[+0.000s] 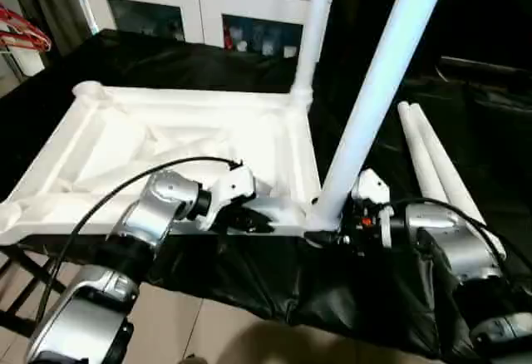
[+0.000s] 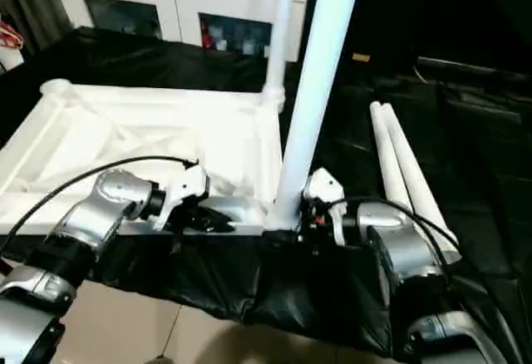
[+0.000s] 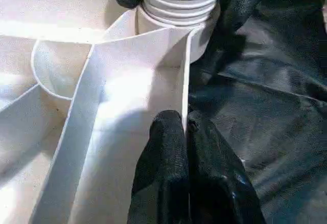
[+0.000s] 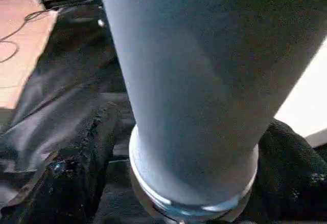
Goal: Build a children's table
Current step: Rotate leg to tighten
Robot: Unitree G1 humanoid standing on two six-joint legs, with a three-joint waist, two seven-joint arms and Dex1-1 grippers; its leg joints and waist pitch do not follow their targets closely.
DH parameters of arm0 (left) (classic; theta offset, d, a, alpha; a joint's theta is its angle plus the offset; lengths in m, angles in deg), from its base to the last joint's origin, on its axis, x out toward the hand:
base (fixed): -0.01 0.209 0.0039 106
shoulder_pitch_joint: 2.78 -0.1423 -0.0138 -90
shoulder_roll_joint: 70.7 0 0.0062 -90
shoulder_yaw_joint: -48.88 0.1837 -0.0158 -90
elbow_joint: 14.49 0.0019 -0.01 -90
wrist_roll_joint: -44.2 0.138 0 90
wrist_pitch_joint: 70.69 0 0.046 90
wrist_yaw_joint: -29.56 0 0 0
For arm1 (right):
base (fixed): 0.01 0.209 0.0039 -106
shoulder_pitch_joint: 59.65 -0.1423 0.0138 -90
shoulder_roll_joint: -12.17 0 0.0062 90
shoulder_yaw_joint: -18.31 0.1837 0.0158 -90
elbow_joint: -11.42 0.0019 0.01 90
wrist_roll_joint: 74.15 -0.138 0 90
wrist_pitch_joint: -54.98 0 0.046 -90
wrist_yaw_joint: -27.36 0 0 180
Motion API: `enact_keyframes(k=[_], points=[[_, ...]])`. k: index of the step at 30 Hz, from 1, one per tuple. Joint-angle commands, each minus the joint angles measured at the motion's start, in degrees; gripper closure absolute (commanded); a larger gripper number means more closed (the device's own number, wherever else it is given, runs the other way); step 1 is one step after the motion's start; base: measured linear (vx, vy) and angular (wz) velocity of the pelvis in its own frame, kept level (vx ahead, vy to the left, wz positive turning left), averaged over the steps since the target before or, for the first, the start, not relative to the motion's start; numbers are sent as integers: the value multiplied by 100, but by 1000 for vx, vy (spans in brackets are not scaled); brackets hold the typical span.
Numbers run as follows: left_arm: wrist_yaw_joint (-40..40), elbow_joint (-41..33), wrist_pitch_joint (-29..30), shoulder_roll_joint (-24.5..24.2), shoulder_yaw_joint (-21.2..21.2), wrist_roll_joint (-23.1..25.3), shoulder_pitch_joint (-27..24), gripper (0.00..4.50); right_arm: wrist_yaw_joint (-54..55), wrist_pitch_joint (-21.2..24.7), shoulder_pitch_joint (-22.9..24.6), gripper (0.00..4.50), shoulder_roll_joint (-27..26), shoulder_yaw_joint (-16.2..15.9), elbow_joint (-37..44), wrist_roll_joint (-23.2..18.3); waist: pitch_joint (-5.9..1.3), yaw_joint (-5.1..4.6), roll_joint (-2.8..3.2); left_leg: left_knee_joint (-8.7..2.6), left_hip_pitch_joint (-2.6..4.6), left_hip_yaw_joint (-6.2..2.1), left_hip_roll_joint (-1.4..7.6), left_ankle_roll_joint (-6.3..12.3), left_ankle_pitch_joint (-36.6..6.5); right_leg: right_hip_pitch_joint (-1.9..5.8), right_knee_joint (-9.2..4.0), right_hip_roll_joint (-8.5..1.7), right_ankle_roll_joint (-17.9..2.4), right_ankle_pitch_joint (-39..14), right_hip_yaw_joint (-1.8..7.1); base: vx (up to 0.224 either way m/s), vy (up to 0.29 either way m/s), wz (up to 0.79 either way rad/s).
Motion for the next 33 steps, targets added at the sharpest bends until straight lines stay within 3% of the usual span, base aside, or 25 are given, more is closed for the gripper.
enact_keyframes(k=[1,2,3,4,7,9,14,16,18,20,22,23,24,27,31,33], points=[[133,-90,-70,67,-110,-220,90,450,-403,82,162,91,-93,-437,210,-23,-321,6,-50,-385,-36,88,-4,400,-1043,354,-408,-218,-1220,-1321,150,0,0,0],[129,-86,-75,59,-114,-220,93,450,-399,91,176,91,-97,-431,235,-22,-325,7,-49,-385,-32,88,-3,394,-1031,353,-407,-218,-1217,-1308,150,0,0,0],[120,-95,-75,46,-119,-227,90,450,-382,159,209,119,-95,-428,322,-28,-326,5,-51,-383,-38,87,-8,394,-985,359,-399,-209,-1218,-1243,149,0,0,0],[127,-98,-75,44,-122,-231,92,450,-373,202,225,128,-89,-429,371,-34,-330,14,-17,-383,-32,82,-5,386,-968,357,-391,-215,-1232,-1198,148,0,0,0],[169,-82,-82,60,-134,-236,99,450,-307,264,261,139,-109,-429,450,-32,-331,16,-42,-376,-34,90,-9,403,-924,362,-381,-202,-1259,-1050,147,0,0,0],[213,-71,-83,92,-147,-234,98,450,-192,247,277,164,-156,-407,450,-11,-331,20,-41,-378,-32,89,-8,379,-982,360,-390,-212,-1257,-1144,145,0,0,0],[508,15,-51,262,-238,-224,146,450,339,317,294,172,-402,-229,394,-18,-323,10,-65,-390,-33,81,-13,331,-1020,357,-405,-220,-1174,-1332,147,0,0,0],[703,83,-45,348,-264,-185,192,450,696,350,259,174,-532,-159,280,68,-311,-11,-51,-403,-20,78,-18,271,-1103,335,-433,-219,-1115,-1521,146,0,0,0],[1196,275,-20,540,-259,-26,328,450,1739,301,79,175,-878,31,-197,331,-303,-54,-60,-408,-16,79,-35,199,-1195,315,-466,-221,-1017,-1794,149,0,0,0],[1465,401,-14,637,-253,65,410,450,2255,316,-25,175,-1064,147,-433,408,-306,-84,-53,-422,-32,58,-48,112,-1207,334,-480,-228,-898,-2059,140,0,0,0],[1984,593,105,862,-263,187,577,450,3122,321,-244,176,-1383,305,-837,521,-300,-123,-45,-420,-1,66,-54,46,-1302,292,-510,-219,-865,-2167,145,0,0,0],[2178,654,175,956,-274,221,638,450,3456,329,-336,176,-1499,367,-999,560,-312,-121,-47,-422,-10,55,-52,44,-1273,318,-500,-221,-862,-2144,141,0,0,0],[2413,729,230,1067,-281,267,710,450,3841,330,-454,176,-1638,449,-1195,587,-311,-118,-8,-419,-7,59,-50,38,-1247,305,-495,-220,-876,-2065,149,0,0,0],[3073,946,356,1407,-301,369,890,450,4892,268,-802,176,-2050,720,-1706,611,-332,-139,-4,-408,10,70,-59,-13,-1185,294,-480,-206,-952,-1808,154,0,0,0],[3386,1097,329,1612,-290,431,958,450,5192,-67,-1001,176,-2242,646,-1973,817,-351,-122,-6,-385,-21,77,-70,98,-995,340,-427,-191,-1071,-1218,149,0,0,0],[3408,1167,274,1679,-284,443,964,450,5195,-251,-1090,106,-2334,656,-2094,843,-364,-99,10,-373,-31,83,-76,174,-835,365,-388,-188,-1177,-844,147,0,0,0]])
